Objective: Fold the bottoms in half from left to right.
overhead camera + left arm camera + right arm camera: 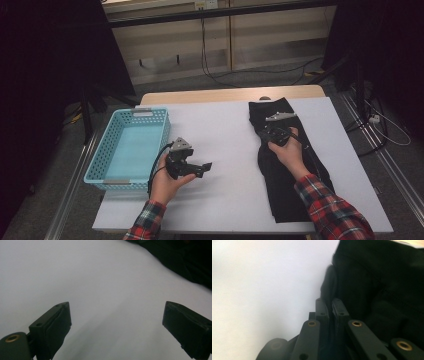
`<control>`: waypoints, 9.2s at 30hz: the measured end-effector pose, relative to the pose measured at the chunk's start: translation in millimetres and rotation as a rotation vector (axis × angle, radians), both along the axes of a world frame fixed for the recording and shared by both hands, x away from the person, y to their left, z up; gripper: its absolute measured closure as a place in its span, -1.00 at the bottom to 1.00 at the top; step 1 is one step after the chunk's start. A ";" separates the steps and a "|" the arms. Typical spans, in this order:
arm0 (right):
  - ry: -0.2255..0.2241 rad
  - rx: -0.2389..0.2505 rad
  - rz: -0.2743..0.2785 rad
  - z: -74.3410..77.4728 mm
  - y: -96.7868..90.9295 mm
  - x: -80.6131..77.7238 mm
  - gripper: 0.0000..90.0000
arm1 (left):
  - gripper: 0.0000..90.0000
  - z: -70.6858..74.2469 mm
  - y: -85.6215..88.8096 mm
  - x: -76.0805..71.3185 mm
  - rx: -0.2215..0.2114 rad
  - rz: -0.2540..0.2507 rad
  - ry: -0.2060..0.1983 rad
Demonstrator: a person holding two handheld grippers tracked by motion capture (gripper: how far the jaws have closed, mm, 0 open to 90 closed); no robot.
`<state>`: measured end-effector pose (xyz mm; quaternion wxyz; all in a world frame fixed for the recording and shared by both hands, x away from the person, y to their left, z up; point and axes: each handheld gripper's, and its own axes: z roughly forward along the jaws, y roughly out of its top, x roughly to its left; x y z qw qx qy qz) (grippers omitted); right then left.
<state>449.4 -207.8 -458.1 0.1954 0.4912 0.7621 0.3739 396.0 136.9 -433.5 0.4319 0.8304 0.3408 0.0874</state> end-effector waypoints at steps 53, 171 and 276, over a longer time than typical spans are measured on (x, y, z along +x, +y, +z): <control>-0.065 0.061 0.245 41.2 8.9 -88.5 -0.38 | -0.62 -6.3 -23.9 51.6 0.012 0.114 0.021; 0.001 -0.129 0.402 7.6 22.8 -180.2 0.96 | -0.60 1.2 -16.2 68.1 -0.003 0.143 0.018; 0.081 -0.012 -0.078 18.9 -116.7 -116.2 0.48 | -0.62 7.1 -17.1 55.9 0.011 0.098 0.004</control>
